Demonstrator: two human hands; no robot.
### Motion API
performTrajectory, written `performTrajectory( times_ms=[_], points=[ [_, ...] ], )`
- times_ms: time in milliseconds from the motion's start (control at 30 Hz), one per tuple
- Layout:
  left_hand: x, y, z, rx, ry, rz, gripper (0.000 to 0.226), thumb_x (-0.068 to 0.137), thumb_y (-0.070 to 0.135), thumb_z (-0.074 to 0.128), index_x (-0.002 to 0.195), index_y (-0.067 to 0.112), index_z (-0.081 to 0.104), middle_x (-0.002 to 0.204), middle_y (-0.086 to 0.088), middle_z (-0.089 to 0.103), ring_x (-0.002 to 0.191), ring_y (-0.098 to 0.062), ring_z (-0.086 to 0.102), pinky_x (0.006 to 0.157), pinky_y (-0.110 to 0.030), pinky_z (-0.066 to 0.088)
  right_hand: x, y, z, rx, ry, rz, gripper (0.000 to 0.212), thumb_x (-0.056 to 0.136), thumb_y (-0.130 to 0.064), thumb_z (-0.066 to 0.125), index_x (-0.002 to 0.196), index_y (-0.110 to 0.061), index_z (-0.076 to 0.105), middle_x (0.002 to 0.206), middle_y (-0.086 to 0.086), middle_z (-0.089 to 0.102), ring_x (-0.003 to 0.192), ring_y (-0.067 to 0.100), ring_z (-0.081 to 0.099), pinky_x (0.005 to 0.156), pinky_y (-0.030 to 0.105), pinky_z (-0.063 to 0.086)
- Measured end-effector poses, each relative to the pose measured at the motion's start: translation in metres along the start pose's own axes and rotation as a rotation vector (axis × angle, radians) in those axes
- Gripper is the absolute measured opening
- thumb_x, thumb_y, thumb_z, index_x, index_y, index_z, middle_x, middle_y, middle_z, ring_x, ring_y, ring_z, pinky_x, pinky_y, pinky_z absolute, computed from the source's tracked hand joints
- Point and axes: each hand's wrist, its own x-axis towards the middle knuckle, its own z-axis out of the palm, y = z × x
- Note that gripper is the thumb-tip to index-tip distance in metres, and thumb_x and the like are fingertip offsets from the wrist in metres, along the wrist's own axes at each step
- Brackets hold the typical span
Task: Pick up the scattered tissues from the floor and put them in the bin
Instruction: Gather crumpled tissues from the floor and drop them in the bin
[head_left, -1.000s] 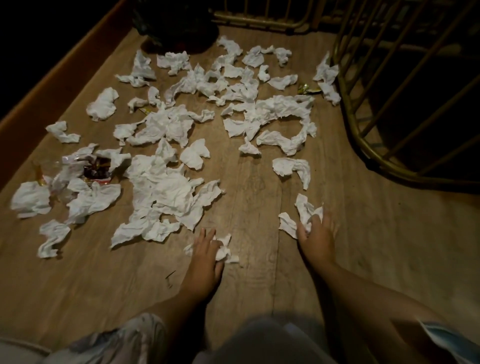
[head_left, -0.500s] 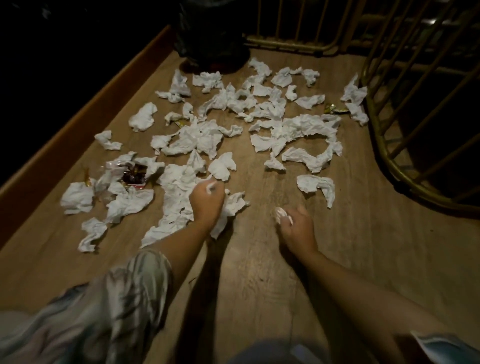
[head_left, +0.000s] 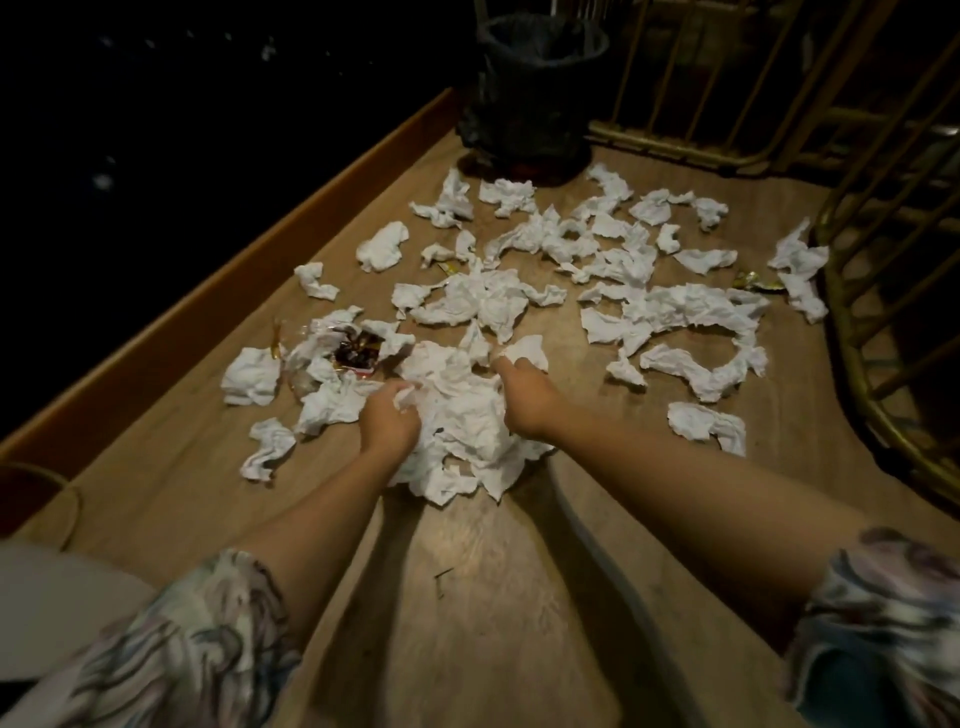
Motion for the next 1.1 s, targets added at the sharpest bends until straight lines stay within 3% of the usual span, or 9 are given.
performTrajectory(
  times_ms=[200, 367, 500, 600, 700, 767, 867, 1033, 1100],
  points=[
    [-0.023, -0.041, 0.031, 0.303, -0.208, 0.021, 0.032, 0.090, 0.017, 0.062, 0.116, 0.036, 0.063, 0.153, -0.005, 0.038, 0.147, -0.030, 0.017, 0.117, -0.060, 0.013, 0.011, 0.008, 0.087, 0.347, 0.080, 0.516, 0.057, 0.099, -0.029, 0.044, 0.150, -0.024, 0.020, 0.162, 0.008, 0.001, 0.147, 0.039, 0.000, 0.117, 0.053, 0.009],
    [-0.058, -0.072, 0.032, 0.418, -0.193, -0.071, 0.053, 0.070, 0.050, 0.079, 0.116, 0.028, 0.061, 0.163, -0.003, 0.003, 0.149, -0.031, -0.005, 0.115, -0.056, 0.004, -0.036, 0.033, 0.133, 0.331, 0.079, 0.370, 0.074, 0.098, -0.033, 0.052, 0.154, -0.012, 0.008, 0.162, 0.007, -0.013, 0.146, 0.034, -0.021, 0.120, 0.047, -0.001],
    [-0.067, -0.095, 0.024, 0.328, -0.133, 0.067, 0.023, 0.078, 0.034, 0.077, 0.092, 0.022, 0.063, 0.160, -0.010, 0.015, 0.148, -0.032, 0.011, 0.118, -0.037, 0.019, -0.060, 0.042, 0.153, 0.363, 0.155, 0.241, 0.065, 0.098, -0.033, 0.051, 0.151, -0.009, 0.024, 0.162, 0.009, 0.009, 0.150, 0.028, -0.004, 0.121, 0.037, 0.006],
    [-0.068, -0.098, 0.011, 0.291, -0.079, 0.053, 0.015, 0.079, 0.016, 0.073, 0.089, 0.015, 0.062, 0.145, -0.009, 0.034, 0.129, -0.022, 0.039, 0.096, -0.017, 0.028, -0.072, 0.040, 0.156, 0.364, 0.171, 0.134, 0.047, 0.093, -0.019, 0.058, 0.136, -0.003, 0.047, 0.153, 0.014, 0.033, 0.145, 0.030, 0.023, 0.118, 0.030, 0.019],
    [-0.064, -0.094, -0.003, 0.285, 0.012, 0.030, 0.020, 0.079, 0.012, 0.071, 0.093, 0.015, 0.057, 0.122, -0.007, 0.050, 0.105, -0.017, 0.050, 0.081, -0.018, 0.034, -0.078, 0.033, 0.144, 0.405, 0.234, 0.078, 0.024, 0.085, -0.009, 0.062, 0.108, -0.016, 0.062, 0.113, 0.003, 0.063, 0.106, 0.022, 0.058, 0.085, 0.019, 0.042],
    [-0.061, -0.086, -0.008, 0.166, 0.071, -0.027, 0.030, 0.078, 0.009, 0.073, 0.100, 0.018, 0.056, 0.105, -0.004, 0.061, 0.095, -0.019, 0.059, 0.073, -0.023, 0.040, -0.077, 0.026, 0.130, 0.426, 0.277, 0.092, 0.022, 0.083, -0.006, 0.057, 0.091, -0.027, 0.056, 0.085, -0.007, 0.062, 0.080, 0.017, 0.061, 0.065, 0.026, 0.047],
    [-0.051, -0.064, -0.010, 0.032, 0.060, -0.091, 0.042, 0.075, 0.008, 0.079, 0.109, 0.023, 0.059, 0.100, -0.001, 0.067, 0.091, -0.017, 0.064, 0.076, -0.028, 0.053, -0.067, 0.012, 0.103, 0.458, 0.341, 0.089, 0.034, 0.083, -0.003, 0.062, 0.104, -0.029, 0.063, 0.095, -0.012, 0.063, 0.086, 0.011, 0.060, 0.072, 0.027, 0.052],
    [-0.019, 0.001, -0.012, 0.011, 0.005, 0.022, 0.028, 0.072, 0.021, 0.084, 0.092, 0.009, 0.070, 0.088, 0.001, 0.068, 0.085, -0.014, 0.062, 0.071, -0.023, 0.046, -0.029, 0.003, 0.058, 0.612, 0.428, 0.167, 0.003, 0.084, -0.009, 0.063, 0.086, -0.009, 0.064, 0.092, 0.008, 0.063, 0.083, 0.017, 0.055, 0.059, 0.014, 0.036],
    [-0.005, 0.031, -0.010, -0.011, 0.039, 0.127, 0.031, 0.069, 0.036, 0.085, 0.068, 0.016, 0.062, 0.067, 0.006, 0.063, 0.066, -0.011, 0.059, 0.055, -0.020, 0.040, -0.018, 0.000, 0.032, 0.681, 0.508, 0.183, 0.020, 0.084, -0.026, 0.068, 0.090, -0.007, 0.066, 0.093, 0.008, 0.064, 0.085, 0.020, 0.059, 0.066, 0.021, 0.044]
  ],
)
